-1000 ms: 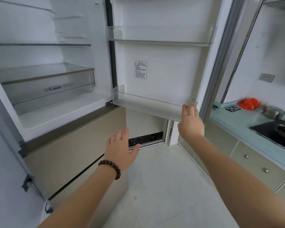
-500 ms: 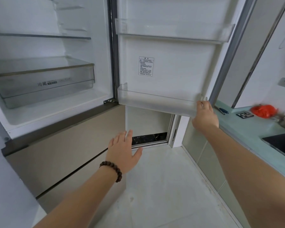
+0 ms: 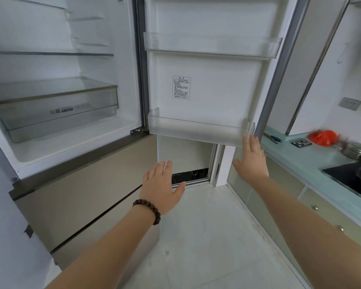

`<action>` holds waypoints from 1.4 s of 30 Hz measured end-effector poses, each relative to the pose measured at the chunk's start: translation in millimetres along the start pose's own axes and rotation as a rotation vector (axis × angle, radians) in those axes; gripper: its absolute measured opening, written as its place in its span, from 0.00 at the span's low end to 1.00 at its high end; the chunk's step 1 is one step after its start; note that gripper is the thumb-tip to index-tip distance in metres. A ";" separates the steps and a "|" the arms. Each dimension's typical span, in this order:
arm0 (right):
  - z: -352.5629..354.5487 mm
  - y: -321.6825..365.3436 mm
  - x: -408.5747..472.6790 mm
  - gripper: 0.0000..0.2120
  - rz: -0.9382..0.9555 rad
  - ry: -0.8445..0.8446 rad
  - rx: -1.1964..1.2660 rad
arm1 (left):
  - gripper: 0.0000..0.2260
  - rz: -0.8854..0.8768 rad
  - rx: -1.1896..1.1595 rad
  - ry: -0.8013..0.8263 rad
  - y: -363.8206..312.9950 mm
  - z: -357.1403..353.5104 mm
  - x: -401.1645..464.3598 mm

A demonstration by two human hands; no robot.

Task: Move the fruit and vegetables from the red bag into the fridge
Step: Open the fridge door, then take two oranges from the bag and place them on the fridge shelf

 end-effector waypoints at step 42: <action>120.4 -130.1 -777.8 0.30 -1.464 -0.134 -0.268 | 0.33 -1.158 -0.440 0.790 -366.2 -126.3 -482.1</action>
Point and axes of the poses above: each hand's wrist, its own x-axis towards the middle knuckle, its own z-axis out of the back of the hand, y = z × x, the point moved 9 cm from there along x, towards the middle knuckle, and after that the axes turned 6 degrees about -x, right-handed, at the moved point
